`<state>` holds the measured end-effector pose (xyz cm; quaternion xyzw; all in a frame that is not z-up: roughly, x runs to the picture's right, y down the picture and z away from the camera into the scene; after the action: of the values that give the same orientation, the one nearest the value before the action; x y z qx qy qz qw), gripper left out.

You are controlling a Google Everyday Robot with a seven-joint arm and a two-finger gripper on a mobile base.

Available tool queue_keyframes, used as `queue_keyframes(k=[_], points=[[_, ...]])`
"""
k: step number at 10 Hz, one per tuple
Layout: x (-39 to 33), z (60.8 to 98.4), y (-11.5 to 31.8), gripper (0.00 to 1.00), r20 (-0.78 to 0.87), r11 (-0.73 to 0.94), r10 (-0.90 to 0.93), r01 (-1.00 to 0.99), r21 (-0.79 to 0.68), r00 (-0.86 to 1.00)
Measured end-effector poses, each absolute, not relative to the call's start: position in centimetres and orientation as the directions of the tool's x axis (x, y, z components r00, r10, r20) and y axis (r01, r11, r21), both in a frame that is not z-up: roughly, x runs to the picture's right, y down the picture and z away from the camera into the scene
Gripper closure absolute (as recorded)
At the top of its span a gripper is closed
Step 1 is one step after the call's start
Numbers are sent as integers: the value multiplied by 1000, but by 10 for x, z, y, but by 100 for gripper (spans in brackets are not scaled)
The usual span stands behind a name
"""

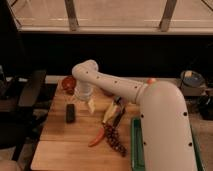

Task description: Place eraser in table surface

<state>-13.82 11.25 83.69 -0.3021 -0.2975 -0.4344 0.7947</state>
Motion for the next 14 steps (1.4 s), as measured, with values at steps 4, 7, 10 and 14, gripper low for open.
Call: queue_keyframes(k=[4, 7, 10, 14], points=[[-170, 854, 127, 20, 761, 419, -519, 892, -170, 389], [-186, 864, 140, 20, 789, 411, -503, 901, -140, 352], [-197, 870, 153, 20, 817, 408, -473, 904, -129, 330], [-200, 870, 167, 44, 838, 395, -446, 909, -133, 316]])
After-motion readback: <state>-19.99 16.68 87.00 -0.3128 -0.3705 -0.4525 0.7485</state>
